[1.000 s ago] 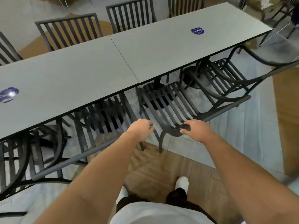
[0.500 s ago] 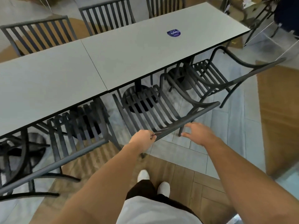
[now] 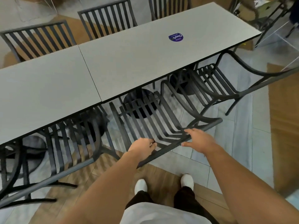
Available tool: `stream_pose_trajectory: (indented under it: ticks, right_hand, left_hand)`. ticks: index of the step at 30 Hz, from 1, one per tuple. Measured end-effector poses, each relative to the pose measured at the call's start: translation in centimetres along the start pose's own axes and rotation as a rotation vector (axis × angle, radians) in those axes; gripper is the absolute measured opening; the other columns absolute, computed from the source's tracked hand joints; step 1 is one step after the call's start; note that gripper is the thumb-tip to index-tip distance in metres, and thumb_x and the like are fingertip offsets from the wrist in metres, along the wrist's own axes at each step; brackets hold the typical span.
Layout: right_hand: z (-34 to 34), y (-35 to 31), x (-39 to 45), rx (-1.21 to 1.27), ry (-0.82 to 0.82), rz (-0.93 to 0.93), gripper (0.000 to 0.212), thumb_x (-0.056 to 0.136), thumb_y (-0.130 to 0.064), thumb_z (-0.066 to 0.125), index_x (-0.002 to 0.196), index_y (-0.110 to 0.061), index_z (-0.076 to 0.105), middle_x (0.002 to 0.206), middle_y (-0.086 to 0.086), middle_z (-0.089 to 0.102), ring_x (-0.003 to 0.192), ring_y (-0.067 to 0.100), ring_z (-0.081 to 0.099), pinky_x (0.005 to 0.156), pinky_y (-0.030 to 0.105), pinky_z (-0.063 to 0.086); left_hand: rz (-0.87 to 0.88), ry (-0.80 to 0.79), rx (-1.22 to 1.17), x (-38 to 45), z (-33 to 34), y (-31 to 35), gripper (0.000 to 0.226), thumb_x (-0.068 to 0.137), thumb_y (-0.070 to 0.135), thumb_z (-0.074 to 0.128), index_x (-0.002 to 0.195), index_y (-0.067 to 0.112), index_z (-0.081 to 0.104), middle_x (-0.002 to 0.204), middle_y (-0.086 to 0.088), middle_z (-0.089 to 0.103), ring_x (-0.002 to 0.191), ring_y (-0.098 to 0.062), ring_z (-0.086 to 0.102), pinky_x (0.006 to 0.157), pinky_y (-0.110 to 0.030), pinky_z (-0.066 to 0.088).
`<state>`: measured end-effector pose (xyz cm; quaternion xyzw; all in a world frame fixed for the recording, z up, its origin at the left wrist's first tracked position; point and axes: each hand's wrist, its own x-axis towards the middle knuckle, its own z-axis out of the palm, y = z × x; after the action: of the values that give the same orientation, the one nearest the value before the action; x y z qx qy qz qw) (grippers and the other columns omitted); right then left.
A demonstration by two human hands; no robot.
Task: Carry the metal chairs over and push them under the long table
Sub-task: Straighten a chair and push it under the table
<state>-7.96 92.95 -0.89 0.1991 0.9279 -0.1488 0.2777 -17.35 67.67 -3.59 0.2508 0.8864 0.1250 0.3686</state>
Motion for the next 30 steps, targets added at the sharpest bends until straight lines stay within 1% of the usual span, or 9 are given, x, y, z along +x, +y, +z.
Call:
stream_pose_trajectory:
  ticks: [2,6,10,12,15,17,18,21,30]
  right_hand:
    - [-0.5,1.2,1.6,-0.036,-0.034,-0.041,0.084,0.084,-0.063,0.069,0.154,-0.028,0.037,0.155,0.001,0.042,0.142,0.023,0.038,0.109,0.042,0.042]
    - [-0.8,3.1,4.4,-0.129,-0.133,-0.166,0.089,0.08,-0.067,0.071,0.152,-0.025,0.041,0.155,0.001,0.043,0.143,0.023,0.037,0.111,0.04,0.038]
    - [-0.5,5.4,6.7,-0.337,-0.156,-0.301,0.068,0.085,-0.06,0.068,0.141,-0.024,0.053,0.14,0.001,0.056,0.13,0.026,0.049,0.107,0.039,0.042]
    - [-0.7,6.6,8.1,-0.408,-0.161,-0.339,0.052,0.09,-0.056,0.064,0.131,-0.025,0.058,0.129,0.0,0.061,0.12,0.025,0.056,0.099,0.039,0.048]
    - [-0.9,7.2,9.0,-0.479,-0.16,-0.389,0.032,0.096,-0.048,0.058,0.119,-0.025,0.064,0.114,0.001,0.066,0.106,0.024,0.063,0.087,0.039,0.05]
    - [-0.8,7.4,9.2,-0.531,-0.143,-0.414,0.027,0.099,-0.04,0.056,0.118,-0.023,0.066,0.111,0.002,0.067,0.103,0.025,0.064,0.085,0.038,0.048]
    - [-0.7,7.6,9.3,-0.548,-0.134,-0.419,0.026,0.099,-0.036,0.056,0.118,-0.022,0.067,0.111,0.003,0.067,0.103,0.025,0.065,0.085,0.038,0.048]
    - [-0.7,8.7,9.7,-0.574,-0.124,-0.425,0.024,0.1,-0.031,0.058,0.118,-0.019,0.066,0.112,0.006,0.067,0.105,0.026,0.065,0.085,0.037,0.05]
    - [-2.8,11.7,12.3,-0.56,-0.124,-0.415,0.023,0.099,-0.035,0.057,0.116,-0.022,0.065,0.107,0.002,0.066,0.102,0.026,0.064,0.085,0.038,0.051]
  left_hand:
    - [-0.057,0.007,-0.072,0.7,0.5,0.9,0.047,0.109,0.047,0.035,0.134,0.018,0.063,0.115,-0.005,0.07,0.095,-0.021,0.064,0.085,-0.036,0.053]
    - [-0.178,-0.005,-0.164,1.7,2.7,3.6,0.063,0.101,0.067,0.04,0.139,0.02,0.059,0.119,-0.006,0.068,0.106,-0.024,0.064,0.089,-0.037,0.055]
    - [-0.33,-0.048,-0.125,1.3,5.7,5.4,0.097,0.076,0.091,0.048,0.149,0.027,0.048,0.133,0.0,0.062,0.119,-0.023,0.06,0.098,-0.039,0.052]
    - [-0.386,0.012,-0.029,1.6,6.8,6.3,0.085,0.082,0.084,0.051,0.147,0.029,0.049,0.134,0.002,0.061,0.121,-0.022,0.06,0.099,-0.038,0.051]
    - [-0.478,0.098,0.1,2.2,7.6,7.5,0.041,0.1,0.053,0.053,0.13,0.026,0.059,0.117,0.001,0.066,0.109,-0.023,0.065,0.09,-0.037,0.053]
    - [-0.536,0.1,0.168,2.6,7.7,8.2,0.022,0.104,0.03,0.05,0.12,0.022,0.063,0.109,-0.001,0.068,0.102,-0.024,0.066,0.085,-0.037,0.053]
    - [-0.556,0.092,0.176,2.8,7.8,8.4,0.02,0.104,0.024,0.048,0.117,0.022,0.063,0.108,-0.001,0.068,0.101,-0.024,0.066,0.084,-0.037,0.052]
    - [-0.578,0.09,0.172,3.2,8.3,9.4,0.018,0.103,0.022,0.048,0.113,0.021,0.063,0.107,-0.001,0.068,0.101,-0.024,0.067,0.083,-0.037,0.053]
    - [-0.551,0.107,0.158,6.6,7.6,12.1,0.016,0.103,0.024,0.053,0.114,0.019,0.063,0.104,-0.002,0.067,0.097,-0.024,0.066,0.075,-0.033,0.048]
